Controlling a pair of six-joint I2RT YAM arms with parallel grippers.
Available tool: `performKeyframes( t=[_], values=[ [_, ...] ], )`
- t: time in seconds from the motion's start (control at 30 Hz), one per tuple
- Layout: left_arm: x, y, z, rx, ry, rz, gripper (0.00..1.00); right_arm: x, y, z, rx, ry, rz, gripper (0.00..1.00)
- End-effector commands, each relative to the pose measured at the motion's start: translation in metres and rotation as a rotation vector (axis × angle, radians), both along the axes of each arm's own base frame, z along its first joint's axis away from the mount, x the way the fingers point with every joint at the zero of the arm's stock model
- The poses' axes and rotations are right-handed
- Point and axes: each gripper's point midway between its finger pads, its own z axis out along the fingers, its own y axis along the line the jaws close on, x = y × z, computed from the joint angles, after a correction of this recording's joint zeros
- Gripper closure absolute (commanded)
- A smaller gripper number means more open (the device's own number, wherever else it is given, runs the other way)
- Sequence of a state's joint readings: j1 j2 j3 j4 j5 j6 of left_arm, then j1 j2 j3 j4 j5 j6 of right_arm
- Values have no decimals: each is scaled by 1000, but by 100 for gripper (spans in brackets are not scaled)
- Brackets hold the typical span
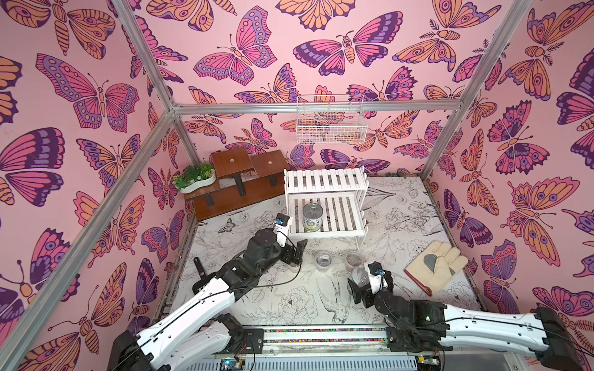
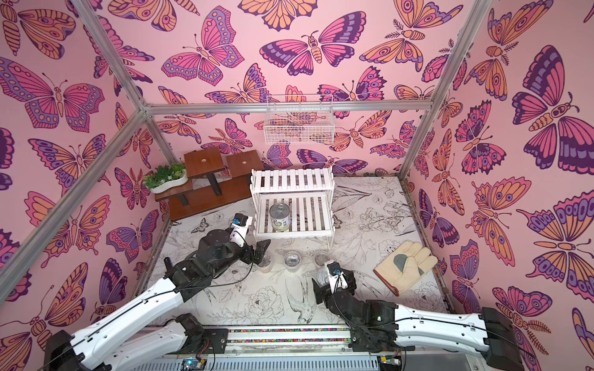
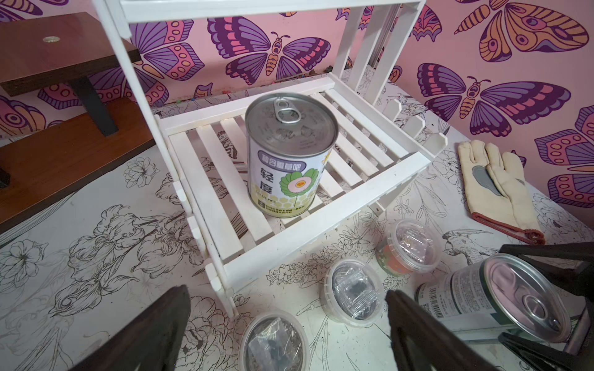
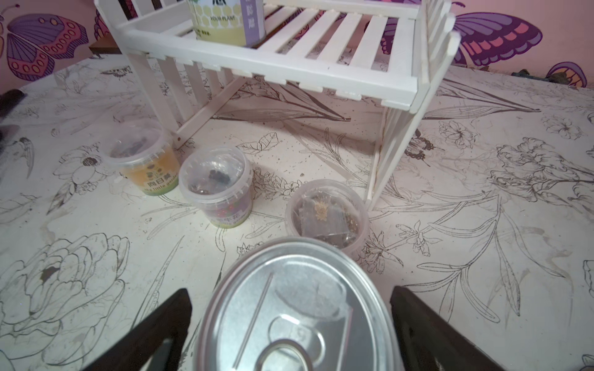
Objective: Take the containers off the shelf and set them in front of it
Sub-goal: 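Place the container at the center of the board, then pick up a container from the shelf.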
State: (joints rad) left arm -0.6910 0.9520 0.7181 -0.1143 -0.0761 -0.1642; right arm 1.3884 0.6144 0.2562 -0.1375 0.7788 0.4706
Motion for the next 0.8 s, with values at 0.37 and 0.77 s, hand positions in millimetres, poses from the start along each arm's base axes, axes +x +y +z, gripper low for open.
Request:
performKeyframes(
  t=[0.37, 0.77],
  values=[
    [28, -25, -2, 88, 23, -50, 0, 0, -23, 73, 71, -85, -5, 1],
    [51, -41, -1, 111, 1, -49, 0, -1, -42, 113, 109, -119, -21, 1]
  ],
)
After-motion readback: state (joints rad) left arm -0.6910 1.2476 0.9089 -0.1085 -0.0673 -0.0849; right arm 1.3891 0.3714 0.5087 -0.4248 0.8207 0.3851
